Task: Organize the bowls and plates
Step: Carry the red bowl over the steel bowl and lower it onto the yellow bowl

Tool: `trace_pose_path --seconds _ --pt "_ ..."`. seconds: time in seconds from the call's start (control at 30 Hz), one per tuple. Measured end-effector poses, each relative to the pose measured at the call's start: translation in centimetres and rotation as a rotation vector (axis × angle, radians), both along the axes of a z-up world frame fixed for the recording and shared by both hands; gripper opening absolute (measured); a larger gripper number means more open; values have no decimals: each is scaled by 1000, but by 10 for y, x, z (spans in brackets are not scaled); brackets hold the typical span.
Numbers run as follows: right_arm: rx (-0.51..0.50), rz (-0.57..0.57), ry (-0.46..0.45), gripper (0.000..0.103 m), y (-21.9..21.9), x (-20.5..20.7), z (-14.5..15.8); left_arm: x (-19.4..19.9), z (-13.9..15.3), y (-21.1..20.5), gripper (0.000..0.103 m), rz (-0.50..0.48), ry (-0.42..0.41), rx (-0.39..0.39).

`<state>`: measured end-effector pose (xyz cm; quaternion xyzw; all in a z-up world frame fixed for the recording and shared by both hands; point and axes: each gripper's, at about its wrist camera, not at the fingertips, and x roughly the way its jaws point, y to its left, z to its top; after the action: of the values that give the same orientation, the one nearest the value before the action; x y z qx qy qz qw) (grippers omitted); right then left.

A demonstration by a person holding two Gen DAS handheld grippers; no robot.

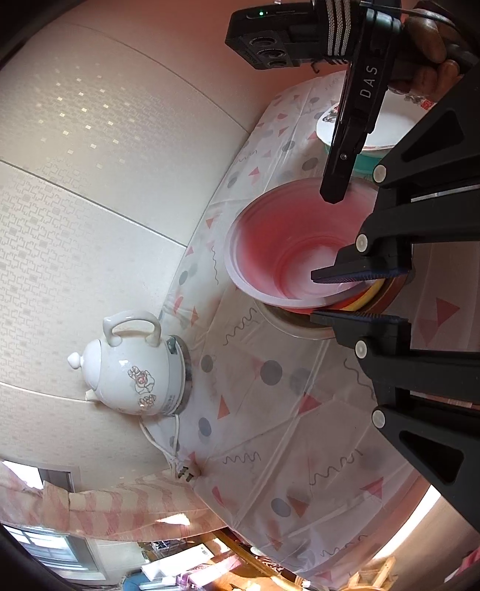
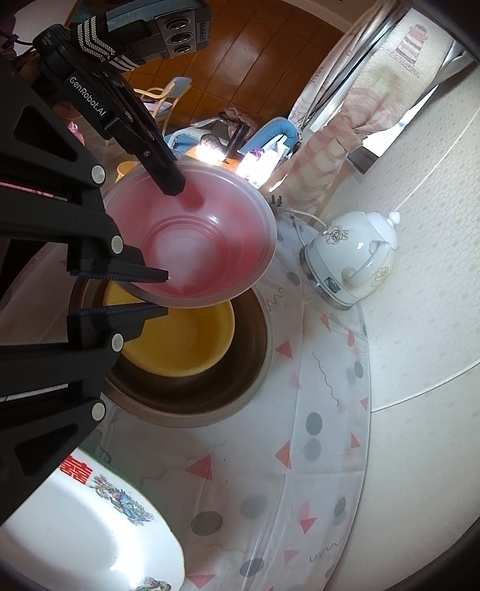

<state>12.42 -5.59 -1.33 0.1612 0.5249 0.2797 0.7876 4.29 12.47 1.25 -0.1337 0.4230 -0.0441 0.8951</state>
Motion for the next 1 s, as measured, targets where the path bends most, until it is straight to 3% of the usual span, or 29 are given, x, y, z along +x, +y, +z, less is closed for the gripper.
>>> trace_pose_path --seconds 0.47,1.0 --pt "-84 -21 53 12 2 6 -21 20 -32 -10 13 -3 118 17" --pt "-139 -31 55 12 -4 10 -30 29 -49 -23 13 -29 161 40"
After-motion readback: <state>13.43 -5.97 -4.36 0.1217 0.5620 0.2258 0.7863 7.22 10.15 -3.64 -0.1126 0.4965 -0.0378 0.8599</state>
